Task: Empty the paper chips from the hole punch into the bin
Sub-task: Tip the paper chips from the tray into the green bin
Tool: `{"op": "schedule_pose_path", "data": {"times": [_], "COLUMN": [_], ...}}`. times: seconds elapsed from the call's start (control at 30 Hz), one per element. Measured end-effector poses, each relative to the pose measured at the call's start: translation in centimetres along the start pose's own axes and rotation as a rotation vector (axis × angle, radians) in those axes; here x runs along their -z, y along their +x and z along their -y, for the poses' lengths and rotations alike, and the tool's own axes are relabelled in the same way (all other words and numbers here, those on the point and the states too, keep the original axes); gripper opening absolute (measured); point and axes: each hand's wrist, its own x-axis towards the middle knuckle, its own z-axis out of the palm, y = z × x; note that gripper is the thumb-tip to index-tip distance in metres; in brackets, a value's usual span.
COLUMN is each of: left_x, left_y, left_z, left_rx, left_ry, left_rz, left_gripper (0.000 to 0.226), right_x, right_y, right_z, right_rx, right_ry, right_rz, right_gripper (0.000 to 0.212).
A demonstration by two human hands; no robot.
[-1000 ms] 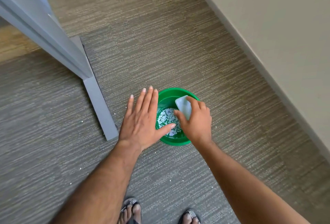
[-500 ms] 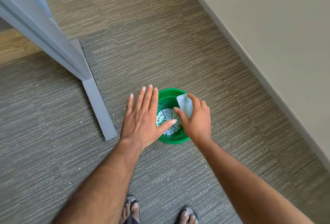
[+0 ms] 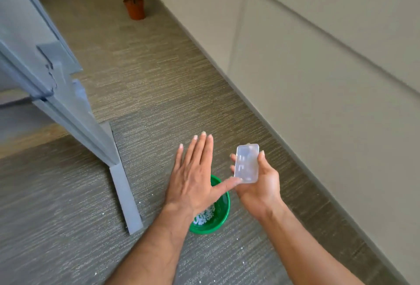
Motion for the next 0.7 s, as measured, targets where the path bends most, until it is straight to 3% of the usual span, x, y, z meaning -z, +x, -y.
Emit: {"op": "schedule_pose_path", "data": {"times": [0.2,0.37,0.7], "left_x": [13.0,24.0,39.2], "left_y": [2.3,2.4,-6.8], "left_z": [-3.6,-4.0,1.0], "left_rx": [-0.063,-0.025,0.177], "left_ry": [-0.005,-0.059,0.102], "left_rz": [-0.135,-0.287,-0.341], "left_gripper": [0.127,0.126,0.121], "right_x": [-7.8,-15.6,-27.3], "right_y": [-8.1,-14.9,-26.9], "right_z": [6.9,10.3,8.1], "right_rx": [0.033,0.017,-0.122], "right_ry": [0.057,0.152,0.112], "right_rz": [0.092,0.273,0.474], "right_gripper": [0.057,0.065,0.055]}}
